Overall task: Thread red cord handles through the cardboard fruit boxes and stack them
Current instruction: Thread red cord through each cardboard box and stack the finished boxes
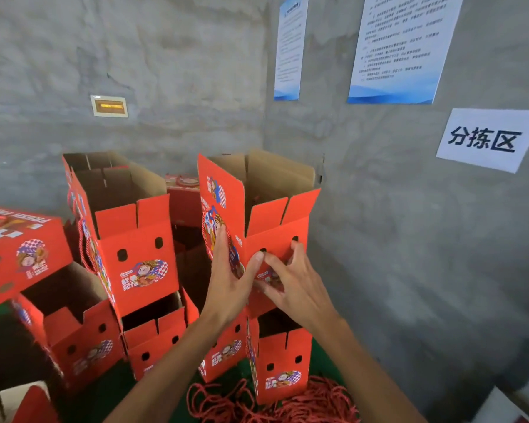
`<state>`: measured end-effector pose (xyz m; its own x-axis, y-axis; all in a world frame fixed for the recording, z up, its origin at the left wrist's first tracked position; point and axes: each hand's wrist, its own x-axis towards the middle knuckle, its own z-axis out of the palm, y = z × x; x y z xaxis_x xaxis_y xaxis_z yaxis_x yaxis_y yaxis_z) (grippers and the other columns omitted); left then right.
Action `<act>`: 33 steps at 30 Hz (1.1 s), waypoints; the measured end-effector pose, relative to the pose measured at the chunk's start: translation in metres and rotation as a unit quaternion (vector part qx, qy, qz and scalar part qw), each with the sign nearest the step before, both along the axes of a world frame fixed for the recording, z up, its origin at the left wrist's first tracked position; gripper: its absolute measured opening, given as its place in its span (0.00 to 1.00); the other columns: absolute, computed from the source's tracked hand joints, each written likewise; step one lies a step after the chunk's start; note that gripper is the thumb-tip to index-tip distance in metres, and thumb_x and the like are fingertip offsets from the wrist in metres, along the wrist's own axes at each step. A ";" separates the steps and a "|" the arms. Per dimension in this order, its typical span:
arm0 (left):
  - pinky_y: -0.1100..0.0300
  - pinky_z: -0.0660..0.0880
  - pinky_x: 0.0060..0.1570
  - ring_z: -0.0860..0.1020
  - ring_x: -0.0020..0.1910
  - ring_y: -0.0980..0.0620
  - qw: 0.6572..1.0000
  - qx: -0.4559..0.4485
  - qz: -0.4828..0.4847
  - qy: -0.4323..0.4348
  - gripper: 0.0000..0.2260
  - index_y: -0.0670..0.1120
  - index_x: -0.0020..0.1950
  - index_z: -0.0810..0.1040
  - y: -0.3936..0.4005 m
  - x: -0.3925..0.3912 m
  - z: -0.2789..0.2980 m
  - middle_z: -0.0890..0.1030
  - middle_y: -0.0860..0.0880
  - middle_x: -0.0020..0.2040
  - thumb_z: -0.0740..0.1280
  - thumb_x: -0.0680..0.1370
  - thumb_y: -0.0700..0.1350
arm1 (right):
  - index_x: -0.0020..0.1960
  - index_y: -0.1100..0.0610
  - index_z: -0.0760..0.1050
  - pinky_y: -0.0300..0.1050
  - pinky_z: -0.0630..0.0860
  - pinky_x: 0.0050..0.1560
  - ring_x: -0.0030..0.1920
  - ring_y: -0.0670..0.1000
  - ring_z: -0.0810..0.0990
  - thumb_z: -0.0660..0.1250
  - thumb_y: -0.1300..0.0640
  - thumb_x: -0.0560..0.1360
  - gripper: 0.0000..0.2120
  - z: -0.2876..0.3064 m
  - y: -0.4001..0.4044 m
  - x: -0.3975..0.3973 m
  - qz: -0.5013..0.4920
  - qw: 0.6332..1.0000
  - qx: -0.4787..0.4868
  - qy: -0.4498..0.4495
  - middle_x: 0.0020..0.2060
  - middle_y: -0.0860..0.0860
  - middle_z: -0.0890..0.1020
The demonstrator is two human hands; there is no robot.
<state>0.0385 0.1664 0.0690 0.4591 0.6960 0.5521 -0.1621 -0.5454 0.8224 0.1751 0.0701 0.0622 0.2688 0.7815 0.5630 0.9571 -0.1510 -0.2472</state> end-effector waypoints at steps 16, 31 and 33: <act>0.46 0.63 0.77 0.58 0.80 0.55 0.988 0.015 0.145 0.049 0.27 0.52 0.82 0.58 0.077 -0.021 -0.015 0.61 0.51 0.80 0.63 0.84 0.46 | 0.80 0.38 0.59 0.56 0.78 0.65 0.62 0.54 0.78 0.66 0.49 0.82 0.29 -0.040 0.101 -0.015 0.136 0.989 -0.023 0.056 0.75 0.57 0.59; 0.48 0.65 0.75 0.64 0.76 0.46 0.915 0.187 0.285 0.216 0.23 0.47 0.75 0.70 0.056 -0.111 -0.022 0.67 0.47 0.77 0.66 0.80 0.40 | 0.61 0.52 0.79 0.44 0.80 0.55 0.57 0.44 0.80 0.67 0.55 0.81 0.09 -0.049 0.080 -0.085 0.088 0.974 0.152 0.146 0.59 0.44 0.76; 0.46 0.69 0.71 0.68 0.73 0.45 0.896 0.195 0.297 0.265 0.22 0.47 0.74 0.72 0.048 -0.132 -0.030 0.71 0.48 0.74 0.67 0.79 0.40 | 0.61 0.52 0.79 0.42 0.79 0.53 0.55 0.44 0.80 0.67 0.54 0.81 0.10 -0.062 0.077 -0.096 0.098 0.972 0.154 0.146 0.59 0.44 0.77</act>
<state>-0.0935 0.2148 0.0393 0.3412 0.7058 0.6208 0.6101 -0.6687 0.4250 0.0793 0.1467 -0.0001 0.3152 0.6399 0.7009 0.8424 0.1515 -0.5171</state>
